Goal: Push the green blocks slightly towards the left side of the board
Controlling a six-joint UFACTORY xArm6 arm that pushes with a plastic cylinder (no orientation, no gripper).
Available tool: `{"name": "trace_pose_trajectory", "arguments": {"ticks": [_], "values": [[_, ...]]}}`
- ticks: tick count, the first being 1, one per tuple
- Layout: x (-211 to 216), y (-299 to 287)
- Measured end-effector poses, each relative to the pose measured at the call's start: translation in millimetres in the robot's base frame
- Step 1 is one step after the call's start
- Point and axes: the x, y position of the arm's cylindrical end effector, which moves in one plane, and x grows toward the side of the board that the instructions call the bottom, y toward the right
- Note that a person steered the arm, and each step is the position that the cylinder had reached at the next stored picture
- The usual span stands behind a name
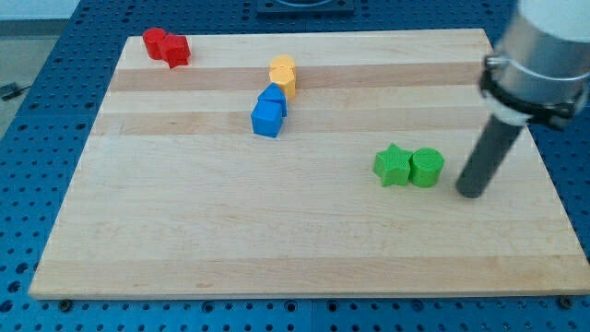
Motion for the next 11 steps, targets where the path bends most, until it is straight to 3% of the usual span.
{"name": "trace_pose_trajectory", "arguments": {"ticks": [4, 7, 9, 11], "values": [[-14, -1], [-16, -76], [-16, 6], [-66, 27]]}}
